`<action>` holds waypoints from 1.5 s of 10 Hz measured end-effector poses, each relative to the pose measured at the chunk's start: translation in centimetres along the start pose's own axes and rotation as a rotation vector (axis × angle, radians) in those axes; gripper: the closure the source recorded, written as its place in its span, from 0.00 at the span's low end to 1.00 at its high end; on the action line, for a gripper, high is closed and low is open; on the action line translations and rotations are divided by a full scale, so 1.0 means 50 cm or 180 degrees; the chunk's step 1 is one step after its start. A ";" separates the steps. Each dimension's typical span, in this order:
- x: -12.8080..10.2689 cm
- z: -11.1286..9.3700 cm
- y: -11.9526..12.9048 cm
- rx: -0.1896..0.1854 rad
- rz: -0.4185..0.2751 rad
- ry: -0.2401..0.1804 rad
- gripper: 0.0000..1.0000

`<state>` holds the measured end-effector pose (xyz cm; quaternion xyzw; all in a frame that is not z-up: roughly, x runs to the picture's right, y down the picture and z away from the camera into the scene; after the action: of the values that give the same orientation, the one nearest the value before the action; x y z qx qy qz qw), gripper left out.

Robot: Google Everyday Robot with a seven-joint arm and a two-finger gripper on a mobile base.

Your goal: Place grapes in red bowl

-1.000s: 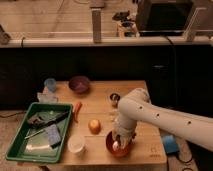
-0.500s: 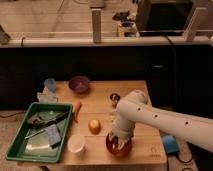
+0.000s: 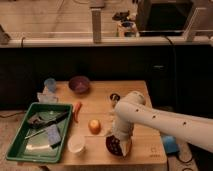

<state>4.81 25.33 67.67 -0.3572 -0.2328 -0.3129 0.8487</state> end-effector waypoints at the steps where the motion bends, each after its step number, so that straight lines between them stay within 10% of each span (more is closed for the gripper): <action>1: -0.002 0.000 0.000 -0.0024 -0.0002 0.0027 0.20; 15: -0.003 0.000 0.002 -0.0056 -0.0006 0.0065 0.20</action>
<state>4.75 25.44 67.55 -0.3612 -0.2216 -0.3194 0.8476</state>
